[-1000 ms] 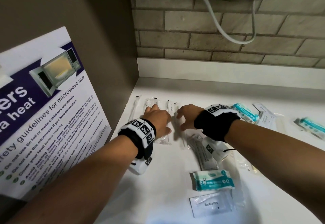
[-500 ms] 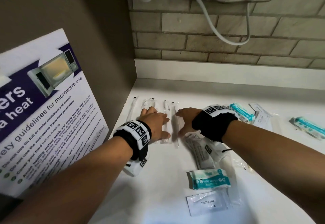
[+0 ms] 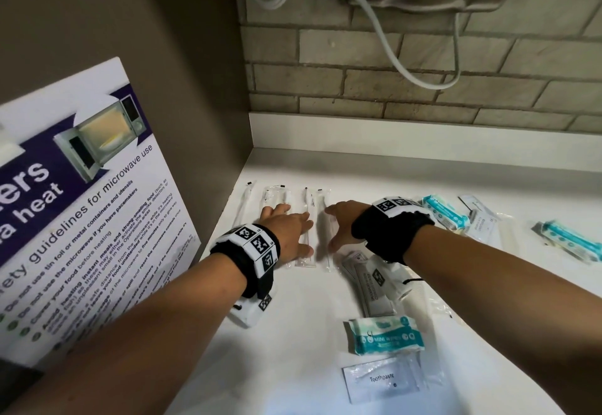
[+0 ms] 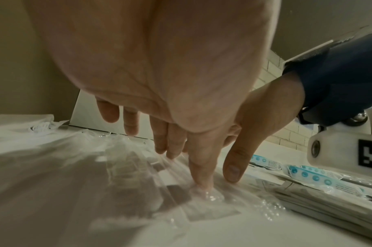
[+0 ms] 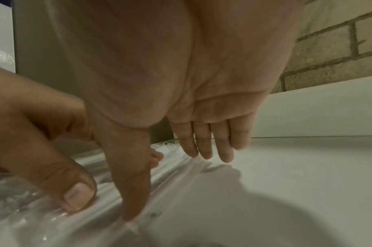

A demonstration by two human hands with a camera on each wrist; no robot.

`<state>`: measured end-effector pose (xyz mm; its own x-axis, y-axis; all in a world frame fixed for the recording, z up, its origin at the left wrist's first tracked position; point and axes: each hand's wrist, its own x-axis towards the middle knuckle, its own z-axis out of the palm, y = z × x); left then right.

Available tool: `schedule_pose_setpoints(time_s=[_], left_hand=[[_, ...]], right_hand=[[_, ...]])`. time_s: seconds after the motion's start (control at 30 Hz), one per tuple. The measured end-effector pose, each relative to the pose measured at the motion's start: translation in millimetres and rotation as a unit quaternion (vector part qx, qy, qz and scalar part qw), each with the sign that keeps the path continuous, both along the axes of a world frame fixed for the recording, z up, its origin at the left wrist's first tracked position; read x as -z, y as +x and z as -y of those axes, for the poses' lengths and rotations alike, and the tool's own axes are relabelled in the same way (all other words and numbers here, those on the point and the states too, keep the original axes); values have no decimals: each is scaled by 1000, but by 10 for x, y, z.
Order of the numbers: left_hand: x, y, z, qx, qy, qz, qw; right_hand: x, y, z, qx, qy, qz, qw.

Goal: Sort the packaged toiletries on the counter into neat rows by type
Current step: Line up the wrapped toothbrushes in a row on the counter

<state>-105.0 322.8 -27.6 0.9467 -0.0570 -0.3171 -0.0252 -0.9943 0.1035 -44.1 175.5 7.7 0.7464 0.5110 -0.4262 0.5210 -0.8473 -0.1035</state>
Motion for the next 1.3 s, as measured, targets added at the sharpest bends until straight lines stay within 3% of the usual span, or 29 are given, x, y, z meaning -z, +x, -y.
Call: schedule_pose_setpoints(time_s=[0.77,0.9,1.03,1.3], left_hand=[[-100,-23,34,7,3,5,1000],[-184,-76,-33,-19,-26,27,999],[-190,-114,-190,-21,12,27,999],[-149,-139,-226,-23,34,12,999]], right_hand=[[19,12,-50,2,-13,28,1000],[-6,-11,-77,-17,2,35,999],[33,-72,-167,-61,1,55,997],[122,-114,-325,-98,-69,49,992]])
